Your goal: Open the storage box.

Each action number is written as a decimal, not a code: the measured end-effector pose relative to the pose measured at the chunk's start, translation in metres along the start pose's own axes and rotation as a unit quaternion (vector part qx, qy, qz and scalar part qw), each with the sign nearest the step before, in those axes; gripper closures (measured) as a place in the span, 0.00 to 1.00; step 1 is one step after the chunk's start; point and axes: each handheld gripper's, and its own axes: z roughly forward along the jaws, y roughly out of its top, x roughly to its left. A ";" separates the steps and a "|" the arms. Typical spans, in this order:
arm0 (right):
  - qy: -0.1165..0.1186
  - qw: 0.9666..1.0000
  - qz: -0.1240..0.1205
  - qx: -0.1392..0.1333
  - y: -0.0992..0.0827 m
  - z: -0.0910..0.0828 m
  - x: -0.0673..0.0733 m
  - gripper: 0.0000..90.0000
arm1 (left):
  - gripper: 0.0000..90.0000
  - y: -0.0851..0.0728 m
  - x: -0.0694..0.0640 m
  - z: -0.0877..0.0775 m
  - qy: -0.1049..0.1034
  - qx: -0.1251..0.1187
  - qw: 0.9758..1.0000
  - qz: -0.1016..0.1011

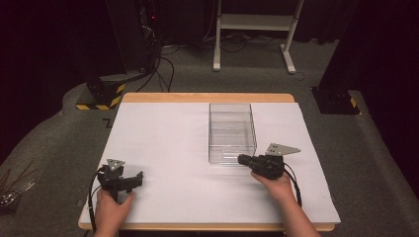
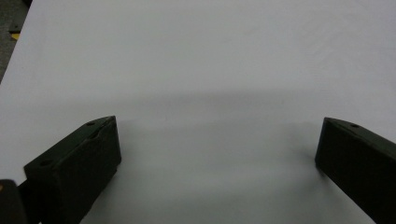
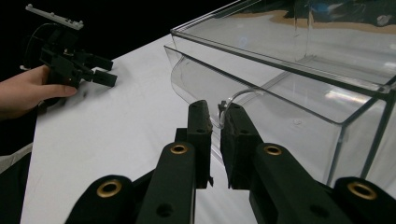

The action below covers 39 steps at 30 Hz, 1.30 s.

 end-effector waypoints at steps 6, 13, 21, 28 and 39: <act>0.003 1.000 -0.001 0.000 -0.001 -0.001 0.001 0.92 | 0.00 0.000 0.000 0.000 0.000 0.000 1.000 0.000; 0.007 1.000 -0.006 0.003 -0.002 -0.004 0.004 0.93 | 0.00 0.000 0.000 0.000 0.000 0.000 1.000 0.000; 0.010 1.000 -0.006 0.002 -0.006 -0.008 0.011 0.93 | 0.00 0.000 0.000 0.000 0.000 0.000 1.000 0.000; 0.016 1.000 -0.014 0.004 -0.012 -0.015 0.021 0.93 | 0.00 0.000 0.000 0.000 0.000 0.000 1.000 0.000; 0.023 1.000 -0.016 0.005 -0.019 -0.023 0.033 0.94 | 0.00 0.000 0.000 0.000 0.000 0.000 1.000 0.000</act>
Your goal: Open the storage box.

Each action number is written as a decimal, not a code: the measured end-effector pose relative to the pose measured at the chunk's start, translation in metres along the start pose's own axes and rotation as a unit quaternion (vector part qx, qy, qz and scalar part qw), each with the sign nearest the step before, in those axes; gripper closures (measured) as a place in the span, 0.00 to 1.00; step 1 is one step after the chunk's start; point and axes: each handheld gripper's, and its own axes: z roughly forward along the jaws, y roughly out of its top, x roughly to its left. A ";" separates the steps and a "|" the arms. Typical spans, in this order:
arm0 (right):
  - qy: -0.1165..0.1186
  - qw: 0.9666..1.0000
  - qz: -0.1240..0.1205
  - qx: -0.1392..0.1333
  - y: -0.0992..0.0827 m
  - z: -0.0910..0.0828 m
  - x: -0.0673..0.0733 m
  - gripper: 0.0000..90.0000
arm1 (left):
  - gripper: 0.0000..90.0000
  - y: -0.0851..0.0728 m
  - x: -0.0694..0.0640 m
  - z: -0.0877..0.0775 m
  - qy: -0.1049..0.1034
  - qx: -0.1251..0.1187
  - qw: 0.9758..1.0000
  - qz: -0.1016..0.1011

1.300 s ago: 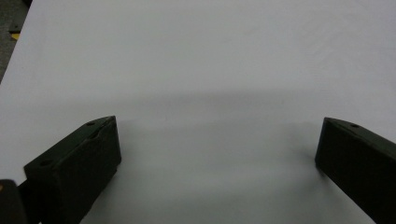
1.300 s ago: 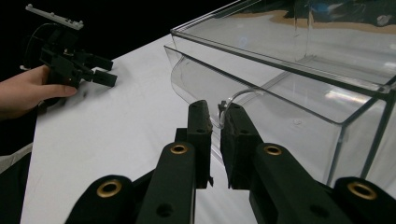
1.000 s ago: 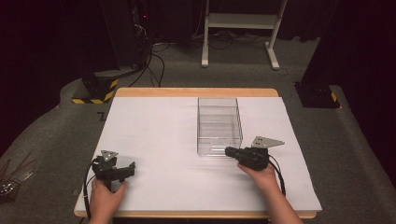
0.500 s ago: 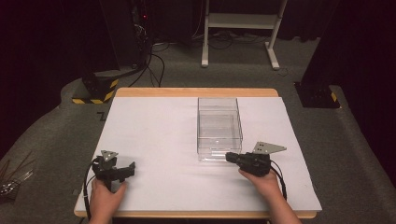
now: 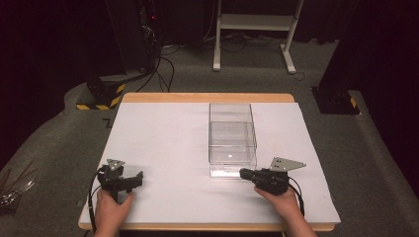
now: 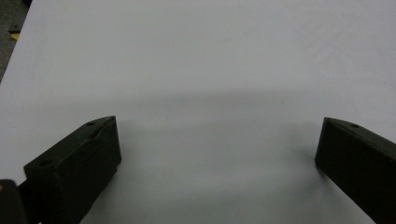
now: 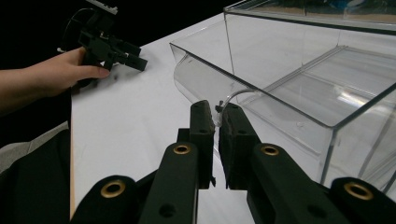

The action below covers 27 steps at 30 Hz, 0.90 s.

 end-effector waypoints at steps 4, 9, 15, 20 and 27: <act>0.005 1.000 -0.002 0.002 -0.002 -0.002 0.004 0.94 | 0.00 0.000 0.000 0.000 0.000 0.000 1.000 0.000; 0.014 1.000 -0.004 0.003 -0.006 -0.006 0.013 0.94 | 0.00 0.000 0.000 0.000 0.000 0.000 1.000 0.000; 0.017 1.000 -0.005 0.004 -0.009 -0.012 0.018 0.94 | 0.00 0.000 0.000 0.000 0.000 0.000 1.000 0.000; 0.020 1.000 -0.007 0.010 -0.013 -0.016 0.023 0.94 | 0.00 0.000 0.000 0.000 0.000 0.000 1.000 0.000; 0.031 0.999 -0.014 0.019 -0.019 -0.019 0.033 0.95 | 0.00 0.000 0.000 0.000 0.000 0.000 1.000 0.000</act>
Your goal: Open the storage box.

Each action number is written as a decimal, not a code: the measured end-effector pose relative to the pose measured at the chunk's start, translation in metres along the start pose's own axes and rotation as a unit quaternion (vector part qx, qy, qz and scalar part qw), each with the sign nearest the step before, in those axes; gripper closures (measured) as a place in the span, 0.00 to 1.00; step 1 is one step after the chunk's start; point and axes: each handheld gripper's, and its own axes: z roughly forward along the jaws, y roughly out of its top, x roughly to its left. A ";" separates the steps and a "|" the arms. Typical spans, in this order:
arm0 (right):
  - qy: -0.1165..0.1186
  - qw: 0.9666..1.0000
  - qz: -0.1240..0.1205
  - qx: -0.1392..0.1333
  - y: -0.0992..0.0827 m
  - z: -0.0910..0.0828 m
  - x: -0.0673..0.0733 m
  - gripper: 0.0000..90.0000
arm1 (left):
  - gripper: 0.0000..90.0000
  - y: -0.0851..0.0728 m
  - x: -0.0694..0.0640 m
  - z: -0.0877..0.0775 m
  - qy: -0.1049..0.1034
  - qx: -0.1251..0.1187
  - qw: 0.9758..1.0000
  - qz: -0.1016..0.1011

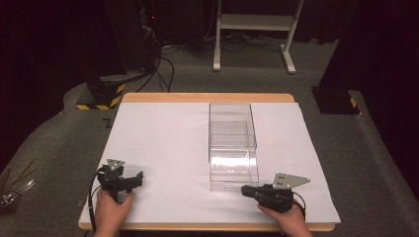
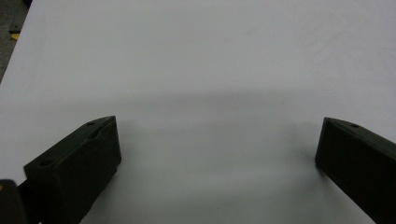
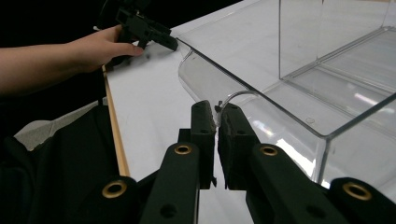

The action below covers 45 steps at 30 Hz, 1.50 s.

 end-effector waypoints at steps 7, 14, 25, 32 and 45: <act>0.002 1.000 -0.001 0.000 -0.004 -0.005 0.006 0.95 | 0.00 0.000 0.000 0.000 0.000 0.000 1.000 0.000; 0.008 1.000 0.001 -0.003 -0.008 -0.010 0.008 0.95 | 0.00 0.000 0.000 0.000 0.000 0.000 1.000 0.000; -0.002 1.000 -0.006 -0.001 -0.007 -0.013 0.014 0.84 | 0.00 0.000 0.000 0.000 0.000 0.000 1.000 0.000; -0.026 0.999 -0.003 -0.028 -0.006 -0.032 0.013 0.82 | 0.00 0.000 0.000 0.000 0.000 0.000 1.000 0.000; -0.096 0.992 -0.016 -0.081 0.009 -0.054 0.007 0.83 | 0.00 0.000 0.000 0.000 0.000 0.000 1.000 0.000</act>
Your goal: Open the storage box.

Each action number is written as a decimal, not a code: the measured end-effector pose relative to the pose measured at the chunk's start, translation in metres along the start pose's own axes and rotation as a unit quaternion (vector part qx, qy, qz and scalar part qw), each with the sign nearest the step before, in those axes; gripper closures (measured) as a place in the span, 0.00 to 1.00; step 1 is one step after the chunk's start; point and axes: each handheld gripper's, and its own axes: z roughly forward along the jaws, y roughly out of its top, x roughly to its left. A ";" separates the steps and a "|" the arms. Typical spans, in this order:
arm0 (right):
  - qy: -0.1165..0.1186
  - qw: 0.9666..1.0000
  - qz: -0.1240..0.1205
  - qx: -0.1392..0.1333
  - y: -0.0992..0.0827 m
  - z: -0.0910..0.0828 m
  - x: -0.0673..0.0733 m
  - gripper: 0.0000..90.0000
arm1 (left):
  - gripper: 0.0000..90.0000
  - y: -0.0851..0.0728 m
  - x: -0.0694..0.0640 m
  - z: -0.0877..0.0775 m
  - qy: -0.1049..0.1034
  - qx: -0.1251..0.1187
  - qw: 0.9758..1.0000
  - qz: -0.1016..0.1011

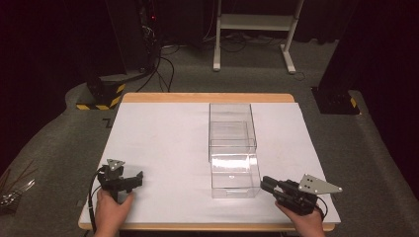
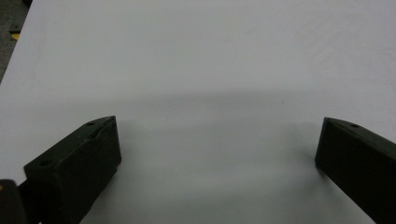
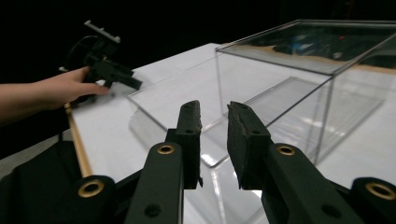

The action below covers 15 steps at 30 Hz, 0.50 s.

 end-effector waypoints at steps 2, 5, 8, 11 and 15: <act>-0.009 1.000 0.001 -0.003 0.001 -0.001 -0.001 0.83 | 0.00 0.000 0.000 0.000 0.000 0.000 1.000 0.000; -0.055 0.998 -0.001 -0.005 0.002 -0.002 -0.009 0.82 | 0.00 0.000 0.000 0.000 0.000 0.000 1.000 0.000; -0.085 0.996 0.007 -0.003 -0.001 -0.003 -0.019 0.82 | 0.00 0.000 0.000 0.000 0.000 0.000 1.000 0.000; -0.105 0.994 0.016 -0.001 -0.004 -0.004 -0.025 0.81 | 0.00 0.000 0.000 0.000 0.000 0.000 1.000 0.000; -0.140 0.990 0.031 0.007 -0.011 -0.005 -0.037 0.80 | 0.00 0.000 0.000 0.000 0.000 0.000 1.000 0.000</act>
